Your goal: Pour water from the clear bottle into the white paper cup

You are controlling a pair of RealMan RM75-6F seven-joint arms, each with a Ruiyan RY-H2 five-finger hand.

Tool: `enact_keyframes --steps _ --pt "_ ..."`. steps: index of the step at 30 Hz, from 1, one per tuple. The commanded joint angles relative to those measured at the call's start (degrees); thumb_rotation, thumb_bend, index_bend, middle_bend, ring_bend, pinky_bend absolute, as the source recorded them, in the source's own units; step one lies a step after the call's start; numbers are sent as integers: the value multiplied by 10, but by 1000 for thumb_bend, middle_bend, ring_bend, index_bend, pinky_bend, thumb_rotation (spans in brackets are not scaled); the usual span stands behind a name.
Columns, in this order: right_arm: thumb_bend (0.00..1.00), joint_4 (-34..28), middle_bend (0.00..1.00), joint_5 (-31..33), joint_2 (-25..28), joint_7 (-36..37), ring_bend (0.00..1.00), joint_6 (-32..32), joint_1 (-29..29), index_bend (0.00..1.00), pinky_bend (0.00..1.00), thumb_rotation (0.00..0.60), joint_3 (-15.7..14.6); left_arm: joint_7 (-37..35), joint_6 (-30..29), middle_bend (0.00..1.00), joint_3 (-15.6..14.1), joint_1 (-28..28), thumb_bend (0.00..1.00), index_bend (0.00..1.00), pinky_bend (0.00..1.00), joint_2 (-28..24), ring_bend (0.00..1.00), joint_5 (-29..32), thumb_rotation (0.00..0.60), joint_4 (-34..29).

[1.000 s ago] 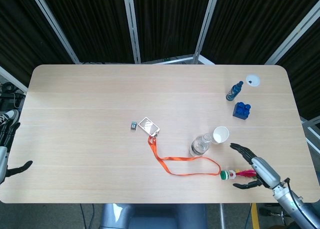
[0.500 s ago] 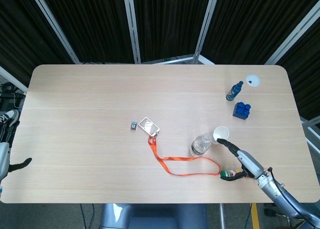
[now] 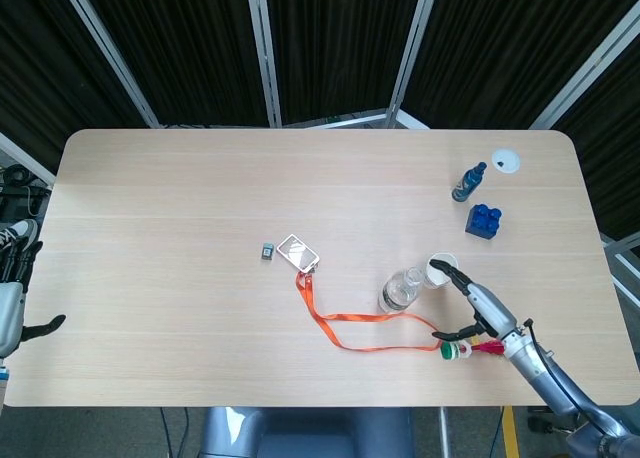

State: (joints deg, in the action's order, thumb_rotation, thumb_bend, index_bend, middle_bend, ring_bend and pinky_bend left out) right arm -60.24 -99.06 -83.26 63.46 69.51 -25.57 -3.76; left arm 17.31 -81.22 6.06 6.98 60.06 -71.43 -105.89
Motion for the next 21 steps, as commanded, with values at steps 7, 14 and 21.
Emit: enact_keyframes --steps 7,14,21 --pt "0 9 0 28 -24 2 0 -29 -24 0 72 600 13 10 -2 0 -1 2 43 0 0 3 0 6 600 0" --pt "0 9 0 27 -37 18 0 -28 -43 0 72 600 18 21 0 0 0 6 45 0 0 10 0 17 600 3" --pt "0 9 0 35 -48 28 0 -35 -52 0 91 600 18 25 1 0 -2 8 49 0 0 10 0 19 600 2"
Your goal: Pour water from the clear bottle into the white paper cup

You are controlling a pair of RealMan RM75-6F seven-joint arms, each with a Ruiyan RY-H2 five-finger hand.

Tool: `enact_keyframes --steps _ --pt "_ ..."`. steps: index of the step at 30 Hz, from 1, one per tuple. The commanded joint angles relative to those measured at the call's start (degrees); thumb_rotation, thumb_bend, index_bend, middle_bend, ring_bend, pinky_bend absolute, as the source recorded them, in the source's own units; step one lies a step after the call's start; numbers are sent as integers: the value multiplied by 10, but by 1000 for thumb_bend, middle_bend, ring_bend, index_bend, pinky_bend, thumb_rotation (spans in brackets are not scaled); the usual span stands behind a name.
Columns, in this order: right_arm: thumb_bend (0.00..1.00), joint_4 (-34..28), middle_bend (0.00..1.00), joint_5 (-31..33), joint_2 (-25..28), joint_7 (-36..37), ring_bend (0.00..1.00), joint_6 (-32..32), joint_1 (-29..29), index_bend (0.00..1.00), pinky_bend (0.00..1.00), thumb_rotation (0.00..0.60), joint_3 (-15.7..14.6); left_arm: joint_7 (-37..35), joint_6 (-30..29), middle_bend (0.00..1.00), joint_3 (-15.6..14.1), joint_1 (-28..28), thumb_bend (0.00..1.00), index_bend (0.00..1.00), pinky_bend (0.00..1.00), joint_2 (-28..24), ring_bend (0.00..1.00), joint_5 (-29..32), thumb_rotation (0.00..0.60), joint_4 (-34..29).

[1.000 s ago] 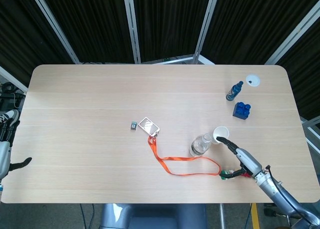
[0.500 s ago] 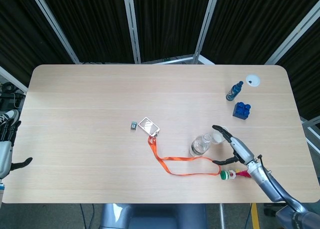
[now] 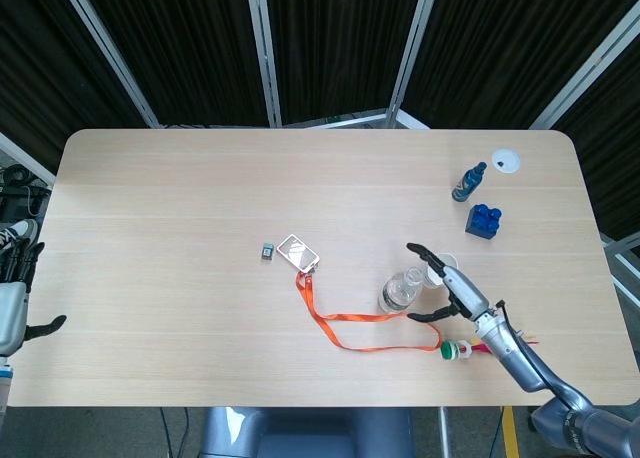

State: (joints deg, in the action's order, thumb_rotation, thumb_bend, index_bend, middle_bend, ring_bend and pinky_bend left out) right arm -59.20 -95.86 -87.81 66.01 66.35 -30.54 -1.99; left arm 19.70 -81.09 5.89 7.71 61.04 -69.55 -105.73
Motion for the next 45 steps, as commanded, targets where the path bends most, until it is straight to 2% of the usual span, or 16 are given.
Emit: enact_keyframes --steps 1,14,26,30,37,45 --pt "0 -3 0 4 -3 3 0 -5 -3 0 91 600 1 2 -1 0 0 0 49 0 0 1 0 0 600 0" --pt "0 21 2 27 -48 -28 0 -35 -28 0 107 600 14 14 6 0 0 7 50 0 0 6 0 16 600 3" --pt "0 48 70 38 -83 -35 3 -30 -29 0 147 600 18 18 8 0 0 11 50 0 0 9 0 25 600 4" --pt "0 58 112 43 -93 -37 39 -26 -27 3 180 600 21 18 9 0 0 12 48 0 0 9 0 27 600 5" --pt "0 68 210 50 -103 -38 126 -26 -27 102 234 600 24 20 10 0 -1 14 50 0 0 10 0 29 600 5" --pt "15 75 375 49 -107 -39 282 -24 -27 281 291 600 21 20 10 0 -2 15 50 0 0 9 0 31 600 4"
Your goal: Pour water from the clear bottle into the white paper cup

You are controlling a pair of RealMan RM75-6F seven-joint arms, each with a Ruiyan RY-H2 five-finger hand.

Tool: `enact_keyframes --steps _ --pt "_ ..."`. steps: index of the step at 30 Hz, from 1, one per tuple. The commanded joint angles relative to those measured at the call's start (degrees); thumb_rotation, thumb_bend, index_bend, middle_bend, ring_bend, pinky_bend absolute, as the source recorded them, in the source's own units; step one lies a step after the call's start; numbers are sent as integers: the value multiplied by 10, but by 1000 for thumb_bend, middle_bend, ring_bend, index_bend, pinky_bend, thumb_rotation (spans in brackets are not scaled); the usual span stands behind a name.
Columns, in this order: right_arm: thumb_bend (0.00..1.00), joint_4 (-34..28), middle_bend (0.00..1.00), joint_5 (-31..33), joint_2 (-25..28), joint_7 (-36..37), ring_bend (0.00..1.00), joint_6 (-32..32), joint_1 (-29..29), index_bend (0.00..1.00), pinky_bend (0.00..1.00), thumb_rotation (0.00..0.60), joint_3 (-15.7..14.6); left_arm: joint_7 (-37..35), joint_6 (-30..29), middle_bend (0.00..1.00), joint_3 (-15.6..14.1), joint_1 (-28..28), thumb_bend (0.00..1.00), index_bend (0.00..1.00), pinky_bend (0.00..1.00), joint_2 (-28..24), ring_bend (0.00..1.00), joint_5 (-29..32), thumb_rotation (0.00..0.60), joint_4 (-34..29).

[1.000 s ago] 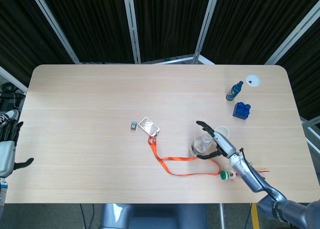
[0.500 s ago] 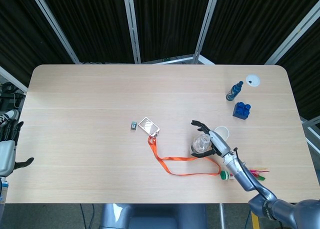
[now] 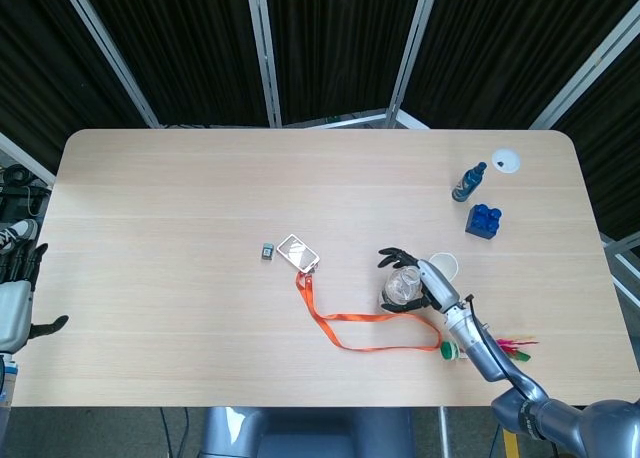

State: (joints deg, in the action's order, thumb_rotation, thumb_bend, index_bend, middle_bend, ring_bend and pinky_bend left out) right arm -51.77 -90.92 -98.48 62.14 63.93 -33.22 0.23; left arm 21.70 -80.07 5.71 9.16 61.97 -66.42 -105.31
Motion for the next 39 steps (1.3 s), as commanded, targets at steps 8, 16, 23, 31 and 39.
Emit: enact_keyframes --steps 8,16,23,31,39 --pt "362 6 470 6 -6 -17 373 5 3 381 373 600 4 1 1 0 -3 1 50 0 0 -1 0 0 600 -2" --pt "448 -42 492 0 24 -18 394 33 9 401 397 600 8 -3 -2 0 -5 -1 51 0 0 -3 0 -6 600 -7" --pt "458 -137 492 -6 94 -23 394 72 24 401 397 600 11 -15 -5 0 -8 -3 51 0 0 -10 0 -16 600 -14" --pt "522 -240 493 7 206 -43 394 102 50 401 398 600 19 -33 -2 0 -13 -5 51 0 0 -22 0 -34 600 -22" --pt "531 -222 493 47 259 -85 395 88 79 401 398 600 18 -47 -15 0 -16 -12 51 0 0 -39 0 -57 600 -46"
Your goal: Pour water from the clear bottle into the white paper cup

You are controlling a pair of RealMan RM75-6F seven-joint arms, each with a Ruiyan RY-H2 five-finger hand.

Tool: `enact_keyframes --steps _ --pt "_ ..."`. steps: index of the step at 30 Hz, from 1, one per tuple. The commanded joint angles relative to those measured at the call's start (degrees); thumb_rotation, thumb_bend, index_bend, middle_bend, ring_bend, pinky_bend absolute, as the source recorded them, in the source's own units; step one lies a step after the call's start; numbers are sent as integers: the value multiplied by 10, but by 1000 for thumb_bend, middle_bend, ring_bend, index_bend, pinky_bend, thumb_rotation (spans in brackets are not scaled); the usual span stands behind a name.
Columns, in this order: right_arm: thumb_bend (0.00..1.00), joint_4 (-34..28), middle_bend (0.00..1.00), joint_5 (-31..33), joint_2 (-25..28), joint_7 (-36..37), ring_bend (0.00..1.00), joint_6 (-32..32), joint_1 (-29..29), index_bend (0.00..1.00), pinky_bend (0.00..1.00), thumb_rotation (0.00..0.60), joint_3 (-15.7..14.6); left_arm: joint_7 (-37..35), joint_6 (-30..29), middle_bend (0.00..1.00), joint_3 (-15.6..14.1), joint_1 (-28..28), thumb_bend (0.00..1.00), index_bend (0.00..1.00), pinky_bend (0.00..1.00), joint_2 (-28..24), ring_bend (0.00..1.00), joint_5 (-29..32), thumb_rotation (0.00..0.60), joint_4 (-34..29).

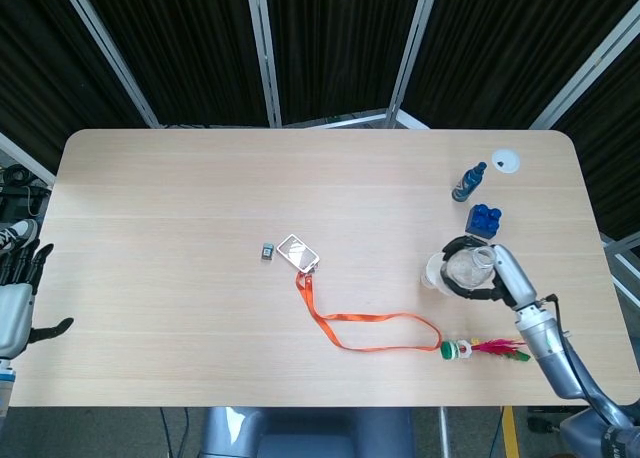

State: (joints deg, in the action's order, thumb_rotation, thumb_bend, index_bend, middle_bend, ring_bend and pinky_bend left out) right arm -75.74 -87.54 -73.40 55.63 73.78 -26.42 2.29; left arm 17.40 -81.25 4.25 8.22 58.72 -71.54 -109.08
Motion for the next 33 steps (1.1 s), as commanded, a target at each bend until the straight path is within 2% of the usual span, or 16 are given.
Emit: enact_keyframes --steps 1,6,9,18,33 --pt "532 34 493 19 7 -34 395 -16 15 401 398 600 -4 -6 -6 0 -1 -3 51 0 0 -9 0 -11 600 -12" --pt "539 113 494 51 -22 -122 396 -56 23 401 400 600 -8 -21 -13 0 -3 -8 52 0 0 -20 0 -25 600 -22" --pt "542 140 497 57 -36 -156 399 -68 25 403 403 600 -9 -26 -14 0 -4 -10 50 0 0 -23 0 -30 600 -23" --pt "575 185 513 45 -71 -265 415 -68 27 414 417 600 -14 -38 -17 0 -6 -14 51 0 0 -30 0 -36 600 -26" --pt "610 267 524 51 -124 -421 432 -94 11 420 428 600 -1 -36 -11 0 -6 -14 50 0 0 -29 0 -29 600 -21"
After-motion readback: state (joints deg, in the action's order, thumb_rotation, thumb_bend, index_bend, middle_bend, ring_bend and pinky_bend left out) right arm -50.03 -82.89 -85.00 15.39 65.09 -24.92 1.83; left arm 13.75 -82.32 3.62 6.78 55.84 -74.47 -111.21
